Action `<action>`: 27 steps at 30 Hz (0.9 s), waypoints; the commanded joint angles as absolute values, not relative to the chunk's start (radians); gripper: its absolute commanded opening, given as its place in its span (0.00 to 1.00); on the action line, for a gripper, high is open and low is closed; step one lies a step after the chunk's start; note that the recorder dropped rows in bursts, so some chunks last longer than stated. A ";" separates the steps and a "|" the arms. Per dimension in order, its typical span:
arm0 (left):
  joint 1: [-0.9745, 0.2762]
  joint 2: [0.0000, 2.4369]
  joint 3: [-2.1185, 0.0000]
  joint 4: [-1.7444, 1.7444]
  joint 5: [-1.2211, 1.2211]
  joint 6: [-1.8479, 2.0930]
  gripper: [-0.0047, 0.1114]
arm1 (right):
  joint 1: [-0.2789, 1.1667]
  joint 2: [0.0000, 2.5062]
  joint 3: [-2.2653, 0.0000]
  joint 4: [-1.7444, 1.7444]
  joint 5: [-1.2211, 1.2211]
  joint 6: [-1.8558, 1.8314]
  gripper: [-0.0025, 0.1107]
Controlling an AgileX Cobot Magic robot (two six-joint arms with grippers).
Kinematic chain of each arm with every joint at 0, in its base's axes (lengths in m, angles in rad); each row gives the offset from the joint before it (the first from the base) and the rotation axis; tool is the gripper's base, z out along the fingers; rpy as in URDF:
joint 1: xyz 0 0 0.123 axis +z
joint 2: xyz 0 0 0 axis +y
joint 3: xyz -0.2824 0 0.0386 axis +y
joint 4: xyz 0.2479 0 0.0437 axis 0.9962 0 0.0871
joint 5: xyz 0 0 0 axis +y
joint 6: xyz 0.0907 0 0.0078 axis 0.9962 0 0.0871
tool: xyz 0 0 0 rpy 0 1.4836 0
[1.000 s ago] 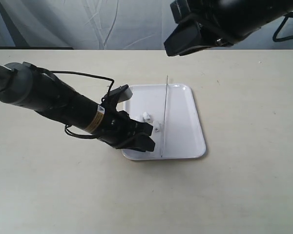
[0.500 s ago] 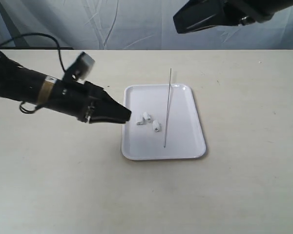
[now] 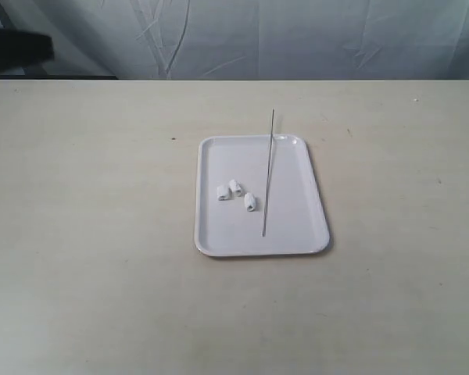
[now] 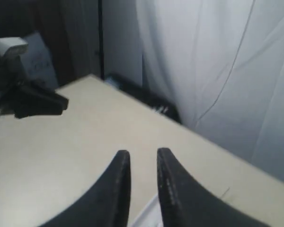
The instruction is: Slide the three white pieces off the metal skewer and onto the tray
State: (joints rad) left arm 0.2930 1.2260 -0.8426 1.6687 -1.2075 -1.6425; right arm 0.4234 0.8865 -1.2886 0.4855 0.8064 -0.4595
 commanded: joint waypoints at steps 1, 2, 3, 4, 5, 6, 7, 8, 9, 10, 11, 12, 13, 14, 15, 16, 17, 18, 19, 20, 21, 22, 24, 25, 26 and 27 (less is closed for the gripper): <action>0.366 0.931 -0.833 1.512 -1.221 -1.549 0.27 | 0.420 0.735 -1.292 0.432 0.663 -0.461 0.20; 0.373 0.882 -0.833 1.492 -1.221 -1.541 0.27 | 0.420 0.705 -1.292 0.399 0.655 -0.459 0.20; 0.375 0.825 -0.833 1.483 -1.211 -1.539 0.27 | 0.420 0.679 -1.292 0.368 0.655 -0.446 0.20; 0.375 0.772 -0.833 1.483 -1.179 -1.531 0.27 | 0.420 0.661 -1.292 0.337 0.664 -0.432 0.20; 0.375 0.734 -0.833 1.483 -1.162 -1.528 0.27 | 0.420 0.641 -1.292 0.318 0.682 -0.424 0.20; 0.370 0.691 -0.833 1.480 -1.164 -1.528 0.27 | 0.420 0.619 -1.292 0.309 0.709 -0.423 0.20; 0.361 0.653 -0.833 1.478 -1.174 -1.528 0.27 | 0.420 0.605 -1.292 0.304 0.736 -0.423 0.20; 0.350 0.626 -0.833 1.474 -1.185 -1.528 0.27 | 0.420 0.587 -1.292 0.304 0.763 -0.423 0.20; 0.335 0.594 -0.833 1.474 -1.197 -1.528 0.27 | 0.420 0.568 -1.292 0.312 0.787 -0.423 0.20; 0.320 0.564 -0.833 1.477 -1.206 -1.530 0.27 | 0.420 0.553 -1.292 0.318 0.803 -0.423 0.20; 0.305 0.536 -0.833 1.482 -1.205 -1.532 0.27 | 0.420 0.534 -1.290 0.320 0.816 -0.423 0.20; 0.295 0.511 -0.833 1.490 -1.203 -1.532 0.27 | 0.420 0.512 -1.284 0.320 0.819 -0.423 0.20; 0.282 0.489 -0.833 1.503 -1.203 -1.539 0.27 | 0.420 0.491 -1.273 0.323 0.811 -0.426 0.20; 0.268 0.469 -0.833 1.522 -1.203 -1.560 0.27 | 0.420 0.463 -1.252 0.323 0.792 -0.429 0.20; 0.253 0.454 -0.833 1.545 -1.206 -1.577 0.27 | 0.420 0.433 -1.222 0.323 0.765 -0.433 0.20; 0.235 0.436 -0.833 1.587 -1.208 -1.605 0.27 | 0.420 0.400 -1.187 0.323 0.738 -0.438 0.20; 0.213 0.420 -0.833 1.638 -1.208 -1.632 0.27 | 0.420 0.366 -1.145 0.318 0.709 -0.446 0.20; 0.193 0.409 -0.833 1.687 -1.209 -1.652 0.27 | 0.420 0.330 -1.096 0.306 0.675 -0.446 0.20; 0.158 0.394 -0.833 1.730 -1.206 -1.665 0.27 | 0.420 0.301 -1.051 0.299 0.644 -0.446 0.20; 0.134 0.384 -0.833 1.744 -1.195 -1.665 0.27 | 0.420 0.265 -0.989 0.300 0.599 -0.446 0.20; 0.112 0.371 -0.830 1.744 -1.174 -1.663 0.27 | 0.420 0.230 -0.925 0.300 0.553 -0.446 0.20; 0.085 0.359 -0.826 1.744 -1.140 -1.653 0.27 | 0.420 0.199 -0.860 0.297 0.509 -0.444 0.20; 0.059 0.339 -0.816 1.744 -1.064 -1.624 0.27 | 0.420 0.151 -0.742 0.292 0.425 -0.443 0.20; 0.055 0.328 -0.803 1.744 -1.012 -1.599 0.27 | 0.420 0.132 -0.676 0.292 0.376 -0.443 0.20; 0.055 0.324 -0.791 1.744 -0.975 -1.579 0.27 | 0.420 0.119 -0.626 0.292 0.327 -0.440 0.20; 0.055 0.320 -0.778 1.744 -0.934 -1.566 0.27 | 0.420 0.113 -0.566 0.292 0.286 -0.434 0.20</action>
State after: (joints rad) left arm 0.0675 0.3370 -0.8068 1.7422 -1.0619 -1.6020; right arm 0.4234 0.1424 -0.7012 0.3024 0.4213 -0.4379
